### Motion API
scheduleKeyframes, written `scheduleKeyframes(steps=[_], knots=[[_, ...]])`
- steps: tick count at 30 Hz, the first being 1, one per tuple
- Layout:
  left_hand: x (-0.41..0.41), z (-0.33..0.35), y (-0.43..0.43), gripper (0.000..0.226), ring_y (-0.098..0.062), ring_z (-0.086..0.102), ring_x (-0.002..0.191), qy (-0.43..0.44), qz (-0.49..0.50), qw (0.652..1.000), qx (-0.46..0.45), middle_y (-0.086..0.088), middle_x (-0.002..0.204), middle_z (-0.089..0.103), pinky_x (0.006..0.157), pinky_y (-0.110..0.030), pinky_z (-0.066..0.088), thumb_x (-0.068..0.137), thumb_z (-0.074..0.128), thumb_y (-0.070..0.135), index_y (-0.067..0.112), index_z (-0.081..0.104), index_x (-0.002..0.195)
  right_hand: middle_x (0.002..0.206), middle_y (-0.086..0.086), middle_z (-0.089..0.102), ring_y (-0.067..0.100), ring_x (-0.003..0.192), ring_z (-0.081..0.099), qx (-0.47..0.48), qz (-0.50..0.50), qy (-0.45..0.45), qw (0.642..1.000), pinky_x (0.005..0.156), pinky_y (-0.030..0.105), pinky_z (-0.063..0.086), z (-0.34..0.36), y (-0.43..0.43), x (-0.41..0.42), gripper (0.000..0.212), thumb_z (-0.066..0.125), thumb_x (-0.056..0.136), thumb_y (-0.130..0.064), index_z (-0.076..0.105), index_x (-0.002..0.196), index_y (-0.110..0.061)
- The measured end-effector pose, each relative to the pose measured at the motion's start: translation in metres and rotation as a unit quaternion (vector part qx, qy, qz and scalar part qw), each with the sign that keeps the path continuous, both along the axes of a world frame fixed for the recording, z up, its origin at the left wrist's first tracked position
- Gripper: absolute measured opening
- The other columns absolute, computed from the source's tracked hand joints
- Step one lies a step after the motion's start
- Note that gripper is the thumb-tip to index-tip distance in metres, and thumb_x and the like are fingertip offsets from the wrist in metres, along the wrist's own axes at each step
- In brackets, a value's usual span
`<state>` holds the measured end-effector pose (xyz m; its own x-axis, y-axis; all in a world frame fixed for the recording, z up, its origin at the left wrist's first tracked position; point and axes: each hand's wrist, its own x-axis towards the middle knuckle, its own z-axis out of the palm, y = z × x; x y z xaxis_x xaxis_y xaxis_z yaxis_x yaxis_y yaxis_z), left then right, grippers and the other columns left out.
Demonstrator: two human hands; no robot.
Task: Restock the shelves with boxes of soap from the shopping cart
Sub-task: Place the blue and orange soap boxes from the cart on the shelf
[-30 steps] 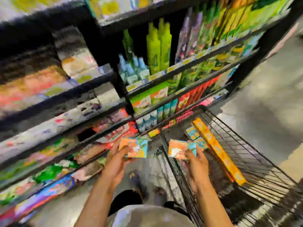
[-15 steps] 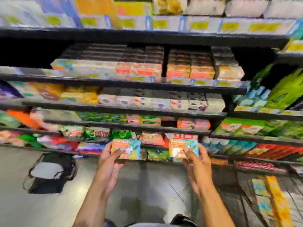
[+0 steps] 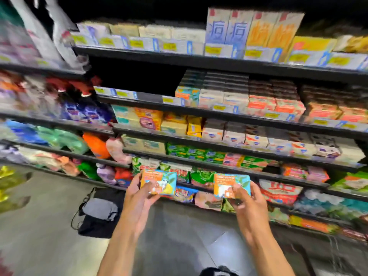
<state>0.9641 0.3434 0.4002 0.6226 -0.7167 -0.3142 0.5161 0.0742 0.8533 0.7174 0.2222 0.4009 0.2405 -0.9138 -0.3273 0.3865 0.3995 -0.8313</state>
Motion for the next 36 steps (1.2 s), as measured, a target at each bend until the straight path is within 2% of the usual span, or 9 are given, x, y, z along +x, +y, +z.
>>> scheduleKeyframes(steps=[5, 8, 10, 13, 18, 24, 28, 33, 36], knots=[[0.043, 0.005, 0.005, 0.044, -0.023, 0.069, 0.103, 0.01, 0.005, 1.0, -0.021, -0.012, 0.12, 0.071, 0.089, -0.043, 0.053, 0.085, 0.064, 0.007, 0.013, 0.059, 0.129, 0.121, 0.022, 0.071, 0.025, 0.096, 0.074, -0.004, 0.006, 0.024, 1.0, 0.067, 0.03, 0.061, 0.014, 0.006, 0.047, 0.046, 0.068, 0.093, -0.007, 0.055, 0.137, -0.006], [0.064, 0.01, -0.001, 0.047, -0.024, 0.069, 0.101, 0.007, -0.003, 1.0, -0.023, -0.016, 0.122, 0.07, 0.091, -0.043, 0.053, 0.084, 0.066, 0.009, 0.011, 0.058, 0.13, 0.116, 0.018, 0.074, 0.023, 0.092, 0.075, -0.021, 0.002, 0.017, 1.0, 0.063, 0.03, 0.061, 0.021, 0.0, 0.069, 0.047, 0.07, 0.087, -0.01, 0.057, 0.132, -0.005], [0.079, 0.013, -0.008, 0.047, -0.024, 0.07, 0.101, -0.008, -0.005, 1.0, -0.019, -0.017, 0.121, 0.07, 0.093, -0.044, 0.051, 0.086, 0.067, 0.009, 0.011, 0.058, 0.131, 0.111, 0.014, 0.076, 0.02, 0.09, 0.075, -0.034, -0.001, 0.016, 0.999, 0.065, 0.029, 0.061, 0.028, -0.005, 0.085, 0.056, 0.076, 0.078, -0.018, 0.058, 0.13, -0.005], [0.102, 0.021, -0.024, 0.046, -0.026, 0.07, 0.107, -0.047, -0.029, 0.998, -0.017, -0.014, 0.119, 0.072, 0.091, -0.039, 0.054, 0.084, 0.07, 0.013, 0.01, 0.06, 0.129, 0.119, 0.017, 0.073, 0.024, 0.098, 0.073, -0.058, -0.021, 0.023, 0.998, 0.074, 0.033, 0.061, 0.03, -0.017, 0.107, 0.077, 0.089, 0.063, -0.032, 0.06, 0.13, -0.007], [0.144, 0.042, -0.062, 0.051, -0.023, 0.071, 0.1, -0.1, -0.043, 0.994, -0.019, -0.014, 0.114, 0.074, 0.081, -0.029, 0.058, 0.077, 0.075, 0.015, 0.009, 0.062, 0.126, 0.115, 0.016, 0.074, 0.025, 0.098, 0.074, -0.057, -0.021, 0.002, 0.998, 0.069, 0.027, 0.06, 0.025, -0.041, 0.143, 0.052, 0.074, 0.079, -0.019, 0.061, 0.128, -0.009], [0.197, 0.068, -0.122, 0.044, -0.024, 0.07, 0.109, -0.182, -0.129, 0.975, 0.004, -0.007, 0.113, 0.075, 0.096, -0.037, 0.051, 0.084, 0.076, 0.013, 0.011, 0.059, 0.124, 0.116, 0.014, 0.074, 0.024, 0.102, 0.072, -0.063, -0.035, -0.022, 0.997, 0.079, 0.03, 0.059, 0.02, -0.076, 0.188, 0.045, 0.075, 0.078, -0.017, 0.063, 0.121, -0.012], [0.225, 0.087, -0.174, 0.046, -0.023, 0.073, 0.102, -0.23, -0.161, 0.96, -0.017, -0.008, 0.109, 0.076, 0.08, -0.031, 0.056, 0.077, 0.08, 0.014, 0.01, 0.058, 0.118, 0.11, 0.011, 0.074, 0.022, 0.097, 0.072, -0.084, -0.05, -0.025, 0.995, 0.078, 0.03, 0.059, 0.015, -0.098, 0.209, 0.04, 0.075, 0.078, -0.017, 0.064, 0.117, -0.012], [0.26, 0.098, -0.244, 0.03, -0.018, 0.071, 0.095, -0.313, -0.177, 0.933, -0.029, -0.004, 0.106, 0.072, 0.073, -0.026, 0.056, 0.086, 0.074, 0.0, 0.018, 0.056, 0.104, 0.117, 0.013, 0.073, 0.025, 0.105, 0.072, -0.097, -0.067, -0.037, 0.992, 0.094, 0.043, 0.055, 0.01, -0.121, 0.227, 0.063, 0.082, 0.071, -0.025, 0.06, 0.128, -0.01], [0.278, 0.102, -0.287, 0.033, -0.018, 0.07, 0.095, -0.355, -0.186, 0.916, -0.029, -0.003, 0.103, 0.071, 0.083, -0.029, 0.057, 0.084, 0.075, -0.002, 0.019, 0.057, 0.102, 0.113, 0.011, 0.074, 0.023, 0.101, 0.072, -0.111, -0.076, -0.041, 0.99, 0.09, 0.039, 0.054, 0.005, -0.133, 0.233, 0.068, 0.084, 0.067, -0.028, 0.059, 0.128, -0.01]])
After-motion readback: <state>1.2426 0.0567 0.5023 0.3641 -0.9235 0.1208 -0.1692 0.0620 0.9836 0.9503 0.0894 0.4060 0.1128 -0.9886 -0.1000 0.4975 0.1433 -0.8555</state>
